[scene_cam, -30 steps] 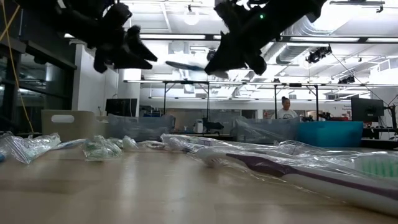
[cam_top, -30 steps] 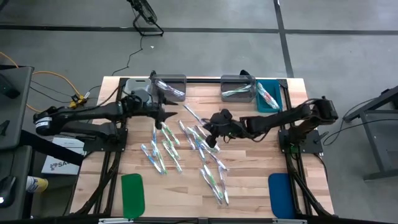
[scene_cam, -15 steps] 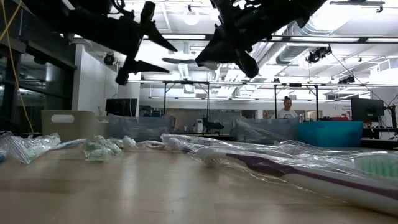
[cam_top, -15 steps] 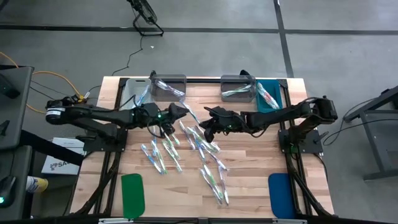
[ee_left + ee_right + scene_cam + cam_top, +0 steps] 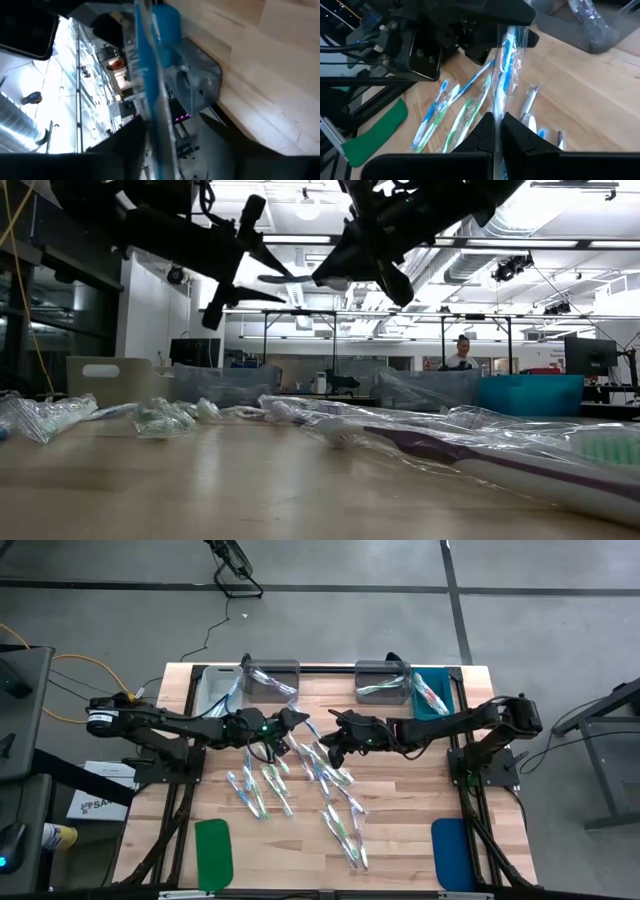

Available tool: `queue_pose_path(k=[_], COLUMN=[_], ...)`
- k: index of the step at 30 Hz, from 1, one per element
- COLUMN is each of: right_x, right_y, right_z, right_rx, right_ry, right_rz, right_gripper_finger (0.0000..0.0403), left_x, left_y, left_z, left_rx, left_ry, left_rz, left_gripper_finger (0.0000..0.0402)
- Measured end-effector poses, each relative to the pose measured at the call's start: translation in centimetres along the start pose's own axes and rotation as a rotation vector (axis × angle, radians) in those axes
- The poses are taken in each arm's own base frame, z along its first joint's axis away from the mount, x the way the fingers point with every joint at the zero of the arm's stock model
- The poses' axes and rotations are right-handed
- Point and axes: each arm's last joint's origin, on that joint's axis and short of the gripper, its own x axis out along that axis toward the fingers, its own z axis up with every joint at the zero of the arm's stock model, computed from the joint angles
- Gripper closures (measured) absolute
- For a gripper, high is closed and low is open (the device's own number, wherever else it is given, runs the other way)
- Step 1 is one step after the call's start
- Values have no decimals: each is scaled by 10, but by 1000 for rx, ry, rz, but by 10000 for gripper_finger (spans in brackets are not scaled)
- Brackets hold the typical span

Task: Pick & Place Toothbrushes
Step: Put the blue toothbrush into the white bin

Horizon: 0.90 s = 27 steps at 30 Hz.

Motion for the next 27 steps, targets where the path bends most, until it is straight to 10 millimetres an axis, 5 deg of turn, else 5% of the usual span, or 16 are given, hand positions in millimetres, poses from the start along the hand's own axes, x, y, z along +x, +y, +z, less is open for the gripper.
queue_pose_path(k=[7,15,27], right_x=[0,-5,-53], right_y=[-1,0,-1], right_z=[-1,-1,12], right_rx=[-1,-60,-81], right_ry=[-5,23,78], right_rz=[-12,-29,-120], right_gripper_finger=[389,332,284], left_x=[0,0,-14], left_y=[2,-4,-21], left_z=[-1,-2,-32], left_rx=[-14,-30,-385], left_ry=[25,85,733], left_rz=[9,-49,-167], left_gripper_finger=[380,382,382])
